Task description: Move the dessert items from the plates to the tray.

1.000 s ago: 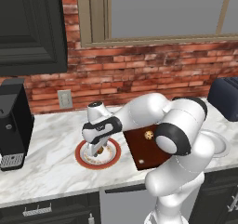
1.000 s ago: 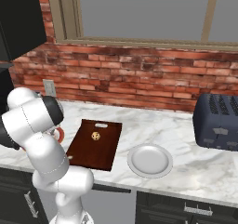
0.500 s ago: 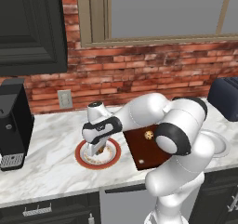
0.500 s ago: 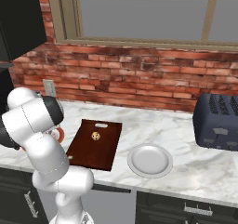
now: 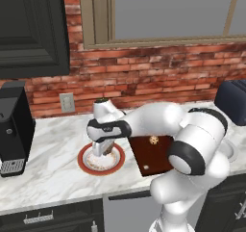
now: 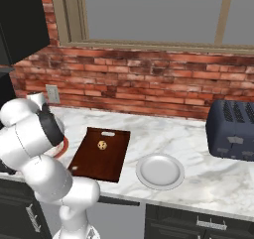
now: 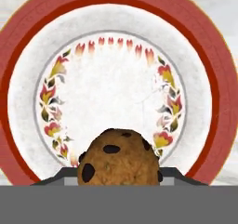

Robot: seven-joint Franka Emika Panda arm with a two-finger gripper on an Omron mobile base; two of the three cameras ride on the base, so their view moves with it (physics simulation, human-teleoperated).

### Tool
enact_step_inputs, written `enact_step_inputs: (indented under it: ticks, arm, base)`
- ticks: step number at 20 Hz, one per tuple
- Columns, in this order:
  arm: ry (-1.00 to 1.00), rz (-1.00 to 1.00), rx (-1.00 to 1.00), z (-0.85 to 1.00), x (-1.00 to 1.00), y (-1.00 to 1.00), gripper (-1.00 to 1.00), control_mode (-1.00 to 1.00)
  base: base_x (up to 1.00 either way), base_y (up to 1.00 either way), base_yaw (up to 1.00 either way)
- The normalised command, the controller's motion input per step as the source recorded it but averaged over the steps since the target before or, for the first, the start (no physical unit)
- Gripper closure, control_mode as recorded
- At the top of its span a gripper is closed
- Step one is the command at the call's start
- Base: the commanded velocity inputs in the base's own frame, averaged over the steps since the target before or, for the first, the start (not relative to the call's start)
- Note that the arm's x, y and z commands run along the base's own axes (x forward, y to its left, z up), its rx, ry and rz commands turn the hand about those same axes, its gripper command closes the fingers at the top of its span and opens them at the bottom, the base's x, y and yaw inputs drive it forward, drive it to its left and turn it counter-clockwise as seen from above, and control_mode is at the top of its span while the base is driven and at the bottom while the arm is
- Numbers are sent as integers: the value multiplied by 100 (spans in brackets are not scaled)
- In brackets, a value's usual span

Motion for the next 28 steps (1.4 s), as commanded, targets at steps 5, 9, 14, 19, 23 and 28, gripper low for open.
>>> enact_step_inputs:
  ticks: [5, 9, 14, 19, 23, 28]
  arm:
    - [-1, -3, 0, 72, -1, -39, 100, -100]
    - [0, -9, 4, 31, -15, -48, 100, -100]
    - [0, -17, 1, 0, -15, -59, 100, -100]
    - [0, -22, 0, 0, -14, -61, 100, -100]
    - [0, -22, 0, 0, -1, -54, 100, -100]
    - [1, -19, 0, 0, 0, -71, 100, -100]
  base:
    - [0, 0, 0]
    - [0, 0, 0]
    - [0, 0, 0]
    - [0, 0, 0]
    - [0, 0, 0]
    - [0, 0, 0]
